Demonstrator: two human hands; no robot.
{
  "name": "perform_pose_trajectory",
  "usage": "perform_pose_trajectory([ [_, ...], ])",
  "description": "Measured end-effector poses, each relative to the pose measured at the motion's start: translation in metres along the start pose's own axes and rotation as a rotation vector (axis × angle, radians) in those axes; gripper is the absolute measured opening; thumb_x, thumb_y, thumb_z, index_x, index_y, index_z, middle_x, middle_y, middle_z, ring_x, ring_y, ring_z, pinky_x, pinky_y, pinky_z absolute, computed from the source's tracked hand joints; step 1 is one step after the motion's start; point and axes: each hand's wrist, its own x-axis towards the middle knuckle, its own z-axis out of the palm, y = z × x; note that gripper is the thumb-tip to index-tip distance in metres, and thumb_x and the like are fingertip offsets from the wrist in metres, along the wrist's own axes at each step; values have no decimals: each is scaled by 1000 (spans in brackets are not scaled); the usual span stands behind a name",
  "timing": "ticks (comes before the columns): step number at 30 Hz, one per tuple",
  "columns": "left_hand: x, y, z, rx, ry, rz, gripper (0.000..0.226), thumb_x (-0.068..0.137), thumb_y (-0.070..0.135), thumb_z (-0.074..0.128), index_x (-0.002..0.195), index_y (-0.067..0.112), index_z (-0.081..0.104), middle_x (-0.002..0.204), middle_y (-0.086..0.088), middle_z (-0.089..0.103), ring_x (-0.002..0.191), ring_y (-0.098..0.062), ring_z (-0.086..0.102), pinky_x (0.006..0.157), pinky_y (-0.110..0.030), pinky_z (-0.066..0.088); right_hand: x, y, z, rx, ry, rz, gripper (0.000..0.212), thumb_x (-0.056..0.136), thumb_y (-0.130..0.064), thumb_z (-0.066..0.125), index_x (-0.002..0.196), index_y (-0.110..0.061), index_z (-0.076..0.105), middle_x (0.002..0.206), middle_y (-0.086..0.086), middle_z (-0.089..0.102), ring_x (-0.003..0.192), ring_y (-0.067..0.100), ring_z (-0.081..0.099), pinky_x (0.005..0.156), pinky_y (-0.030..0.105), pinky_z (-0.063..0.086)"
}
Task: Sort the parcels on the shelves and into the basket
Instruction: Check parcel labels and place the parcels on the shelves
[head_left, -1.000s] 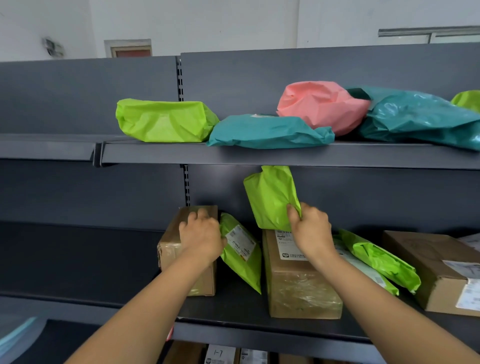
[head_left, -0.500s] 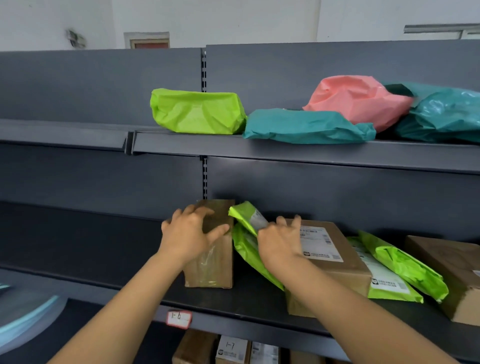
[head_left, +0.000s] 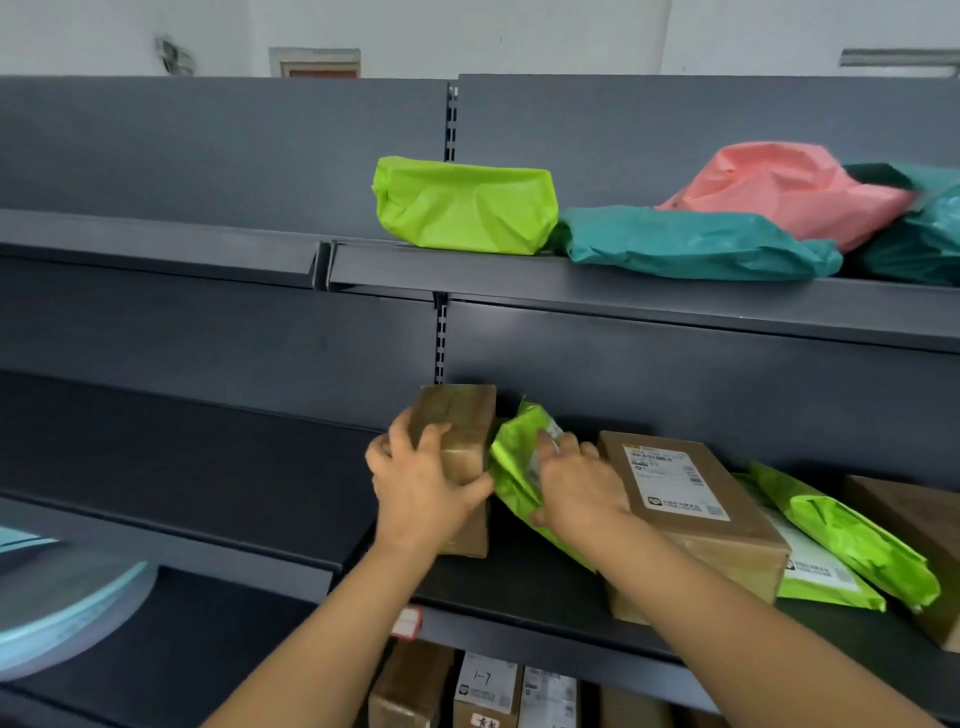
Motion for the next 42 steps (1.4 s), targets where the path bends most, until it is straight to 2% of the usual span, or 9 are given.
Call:
perform_pose_trajectory([
  [2, 6, -13, -11, -119, -8, -47, 74, 66, 50, 76, 131, 23, 51, 144, -2, 28, 128, -33, 21, 106, -33, 23, 0, -3, -1, 95, 8, -102, 106, 76, -33, 76, 151, -28, 2, 152, 8, 10, 134, 32, 27, 107, 43, 35],
  [6, 14, -31, -31, -290, 3, -150, 68, 68, 46, 77, 128, 25, 53, 138, 1, 38, 129, -26, 29, 97, -23, 18, 7, -16, 5, 49, -57, -211, 91, 77, -33, 75, 148, -35, 18, 156, -3, -6, 138, 33, 17, 109, 49, 31],
  [9, 21, -47, -39, -385, -4, -258, 71, 62, 56, 75, 124, 30, 54, 129, 2, 45, 124, -25, 39, 105, -34, 33, 16, -24, 23, 72, -214, -145, 76, 81, -38, 70, 145, -29, 30, 153, 2, 11, 131, 33, 29, 105, 43, 37],
  [11, 25, -57, -43, -476, 4, -347, 74, 52, 66, 69, 118, 34, 55, 123, 3, 51, 117, -23, 47, 99, -44, 44, 17, -27, 34, 54, -260, -114, 76, 81, -37, 70, 145, -26, 30, 147, 6, 23, 127, 33, 35, 102, 42, 40],
  [16, 26, -80, -50, -728, 70, -508, 46, 73, 46, 74, 110, 26, 56, 105, 2, 60, 92, -13, 58, 70, -30, 46, 13, -33, 51, -43, -141, -52, 76, 81, -9, 65, 145, -23, 25, 141, 10, 28, 125, 31, 37, 94, 43, 45],
  [19, 26, -83, -48, -770, 54, -514, 42, 77, 42, 72, 111, 24, 56, 103, 4, 60, 91, -11, 57, 66, -27, 43, 12, -33, 48, -145, -62, -12, 62, 83, -1, 57, 139, -17, 33, 134, 12, 35, 123, 30, 39, 89, 43, 44],
  [25, 27, -87, -48, -851, 76, -571, 37, 80, 42, 69, 110, 24, 56, 101, 5, 60, 90, -10, 56, 73, -30, 43, 12, -28, 43, -222, -30, -50, 39, 87, 6, 46, 122, -8, 54, 123, 11, 55, 113, 30, 56, 86, 38, 48],
  [35, 23, -91, -45, -1012, 210, -729, 47, 69, 45, 74, 108, 22, 59, 107, 1, 62, 98, -20, 59, 90, -45, 50, 12, -25, 50, -94, -47, -68, 39, 87, 4, 45, 124, -10, 49, 122, 12, 52, 112, 32, 55, 86, 37, 46],
  [42, 18, -98, -58, -1098, 367, -776, 46, 62, 50, 72, 99, 25, 60, 106, 2, 63, 99, -18, 60, 91, -47, 50, 10, -50, 49, 50, -36, -200, 35, 88, -1, 43, 120, -11, 52, 118, 13, 52, 106, 33, 55, 80, 35, 45],
])
